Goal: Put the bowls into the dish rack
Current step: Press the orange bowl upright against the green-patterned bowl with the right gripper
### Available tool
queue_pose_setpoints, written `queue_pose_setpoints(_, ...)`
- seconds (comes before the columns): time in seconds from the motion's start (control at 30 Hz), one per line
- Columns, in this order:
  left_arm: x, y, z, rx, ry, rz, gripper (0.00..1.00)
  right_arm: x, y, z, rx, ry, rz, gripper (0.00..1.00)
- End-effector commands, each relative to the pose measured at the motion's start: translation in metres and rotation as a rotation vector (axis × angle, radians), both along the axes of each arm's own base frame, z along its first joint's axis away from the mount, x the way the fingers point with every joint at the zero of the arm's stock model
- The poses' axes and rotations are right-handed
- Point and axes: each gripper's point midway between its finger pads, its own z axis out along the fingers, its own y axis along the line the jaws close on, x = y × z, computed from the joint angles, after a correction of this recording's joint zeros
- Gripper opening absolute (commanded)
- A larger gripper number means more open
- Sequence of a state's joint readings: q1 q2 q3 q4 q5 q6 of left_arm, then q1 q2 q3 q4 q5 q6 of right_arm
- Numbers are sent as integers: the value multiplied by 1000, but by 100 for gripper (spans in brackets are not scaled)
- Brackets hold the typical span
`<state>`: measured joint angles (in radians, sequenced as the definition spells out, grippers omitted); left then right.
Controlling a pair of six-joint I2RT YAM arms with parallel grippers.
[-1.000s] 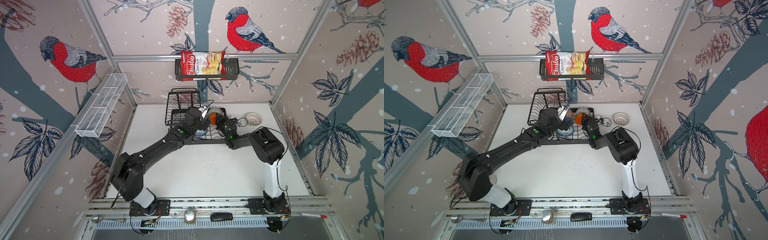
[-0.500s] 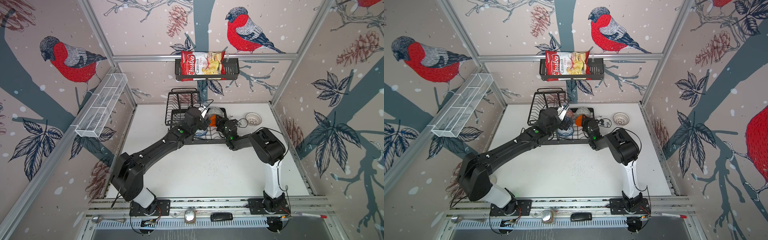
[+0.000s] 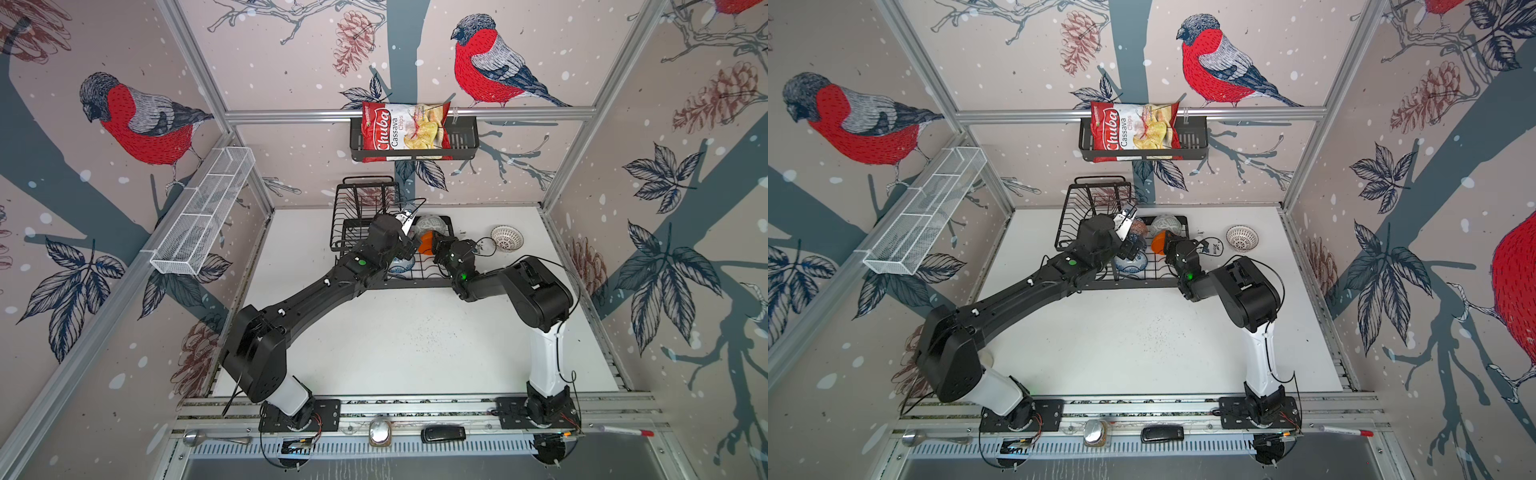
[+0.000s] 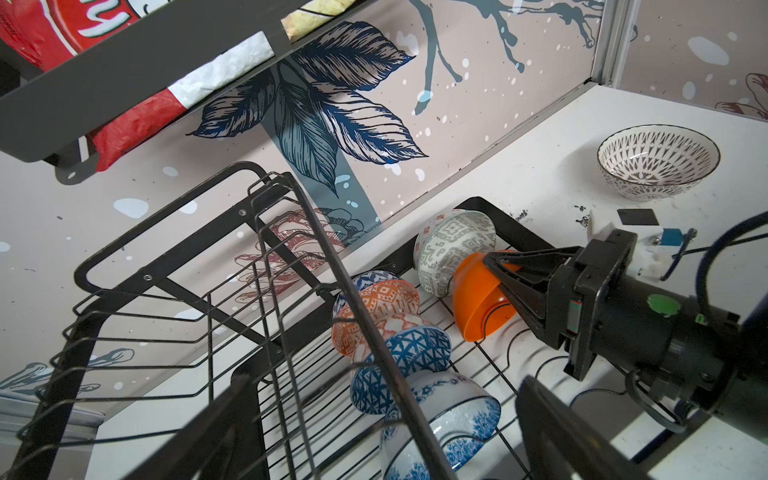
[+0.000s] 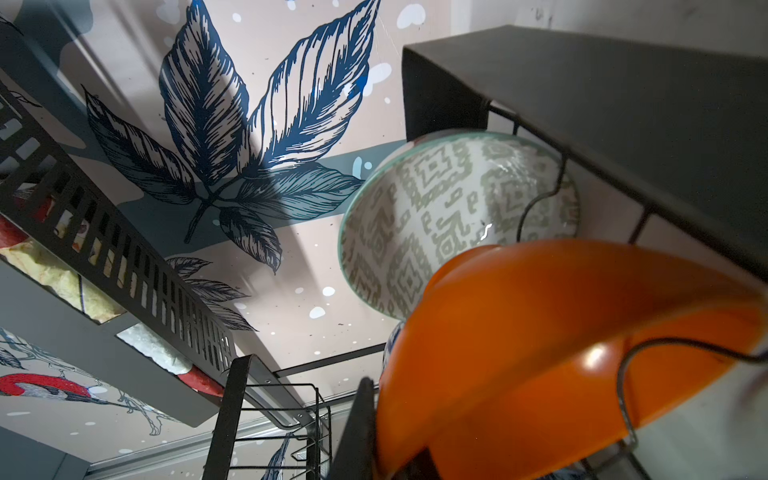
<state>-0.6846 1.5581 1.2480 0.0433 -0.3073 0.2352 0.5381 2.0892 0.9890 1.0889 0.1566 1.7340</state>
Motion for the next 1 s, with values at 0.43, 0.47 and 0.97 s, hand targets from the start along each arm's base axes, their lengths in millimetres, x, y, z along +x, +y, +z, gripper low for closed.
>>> queue_pose_setpoints(0.43,0,2,11,-28,-15,3,98,-4,10,-7,8,55,49,7)
queue_pose_setpoints(0.47,0,2,12,-31,-16,1,97,-4,10,-6,11,53,50,8)
queue_pose_setpoints(0.97,0,2,9,-31,-7,2,97,-7,13,-3,16,57,60,18)
